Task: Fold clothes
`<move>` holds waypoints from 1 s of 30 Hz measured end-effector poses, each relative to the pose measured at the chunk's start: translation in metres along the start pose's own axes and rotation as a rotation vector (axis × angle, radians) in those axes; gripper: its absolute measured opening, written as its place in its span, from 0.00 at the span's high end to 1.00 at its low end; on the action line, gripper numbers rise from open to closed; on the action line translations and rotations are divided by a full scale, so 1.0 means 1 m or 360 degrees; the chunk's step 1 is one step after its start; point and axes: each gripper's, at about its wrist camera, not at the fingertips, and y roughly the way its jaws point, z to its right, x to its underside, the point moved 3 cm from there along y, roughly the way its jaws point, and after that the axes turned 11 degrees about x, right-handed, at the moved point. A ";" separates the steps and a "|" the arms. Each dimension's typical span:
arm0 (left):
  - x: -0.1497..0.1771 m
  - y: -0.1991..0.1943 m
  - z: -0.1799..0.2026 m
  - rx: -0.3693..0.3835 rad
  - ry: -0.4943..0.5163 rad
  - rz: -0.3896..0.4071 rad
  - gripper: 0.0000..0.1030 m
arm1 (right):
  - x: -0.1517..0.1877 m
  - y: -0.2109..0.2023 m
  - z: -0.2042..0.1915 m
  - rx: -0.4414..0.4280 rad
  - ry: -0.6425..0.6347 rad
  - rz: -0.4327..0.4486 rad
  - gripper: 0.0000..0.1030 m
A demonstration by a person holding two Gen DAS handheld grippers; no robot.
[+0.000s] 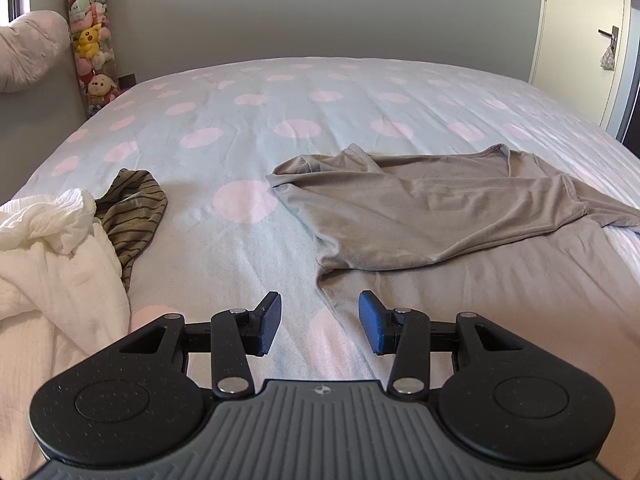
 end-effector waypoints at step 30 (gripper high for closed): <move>0.000 0.011 -0.005 0.0073 -0.0016 -0.0050 0.60 | -0.082 -0.160 -0.150 -0.0566 -0.0359 0.0444 0.91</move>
